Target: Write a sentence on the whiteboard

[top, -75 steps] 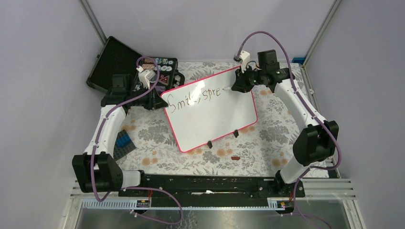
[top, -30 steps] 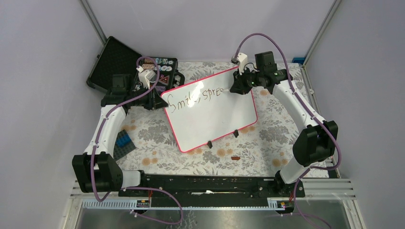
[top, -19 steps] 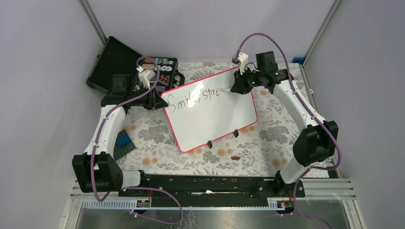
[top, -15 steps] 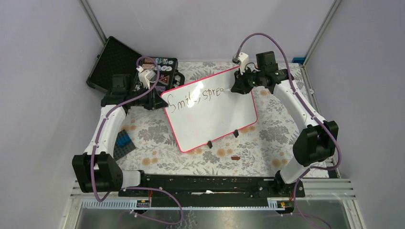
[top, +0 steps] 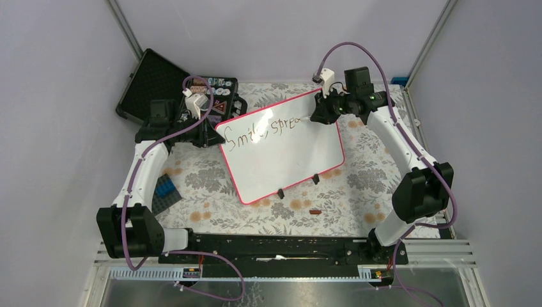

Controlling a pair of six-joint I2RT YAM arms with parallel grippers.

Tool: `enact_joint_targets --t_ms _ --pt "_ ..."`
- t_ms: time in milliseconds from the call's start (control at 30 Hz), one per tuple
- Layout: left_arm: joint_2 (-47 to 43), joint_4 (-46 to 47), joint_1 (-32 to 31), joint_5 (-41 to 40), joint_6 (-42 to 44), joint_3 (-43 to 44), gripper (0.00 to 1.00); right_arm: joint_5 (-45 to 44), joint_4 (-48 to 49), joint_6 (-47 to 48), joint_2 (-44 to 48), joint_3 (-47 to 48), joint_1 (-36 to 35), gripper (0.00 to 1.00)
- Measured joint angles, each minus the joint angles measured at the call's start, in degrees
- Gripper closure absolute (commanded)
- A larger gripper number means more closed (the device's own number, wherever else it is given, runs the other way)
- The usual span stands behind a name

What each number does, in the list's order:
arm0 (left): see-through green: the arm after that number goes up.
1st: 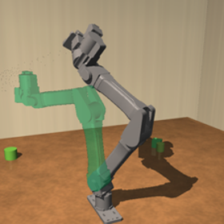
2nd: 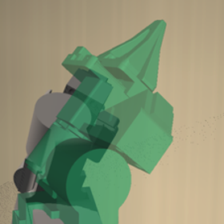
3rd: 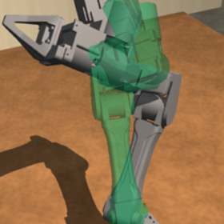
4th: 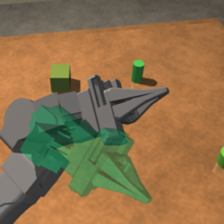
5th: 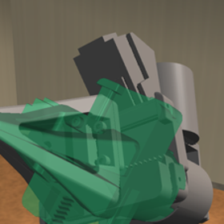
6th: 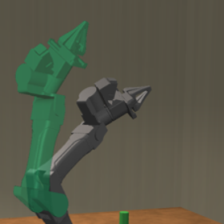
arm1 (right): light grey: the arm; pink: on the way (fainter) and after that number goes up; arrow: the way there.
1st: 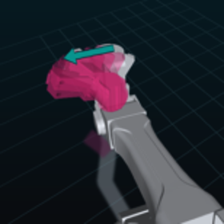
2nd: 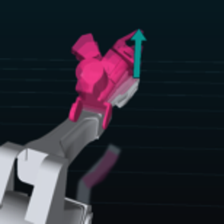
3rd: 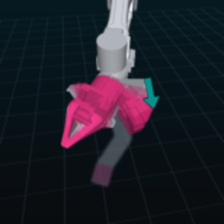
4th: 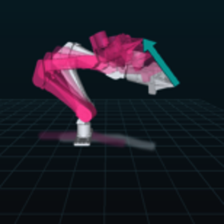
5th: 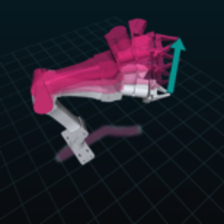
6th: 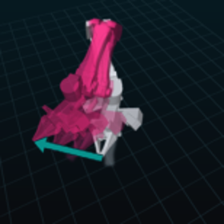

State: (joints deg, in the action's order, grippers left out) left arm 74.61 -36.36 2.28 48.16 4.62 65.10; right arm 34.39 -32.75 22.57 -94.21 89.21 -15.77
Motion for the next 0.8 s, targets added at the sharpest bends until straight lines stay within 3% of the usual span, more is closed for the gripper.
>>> enact_joint_targets --t_ms 800 --pt "0.00 0.02 0.00 0.00 0.00 0.00 1.00 0.72 -0.02 0.44 0.00 -0.90 0.04 1.00"
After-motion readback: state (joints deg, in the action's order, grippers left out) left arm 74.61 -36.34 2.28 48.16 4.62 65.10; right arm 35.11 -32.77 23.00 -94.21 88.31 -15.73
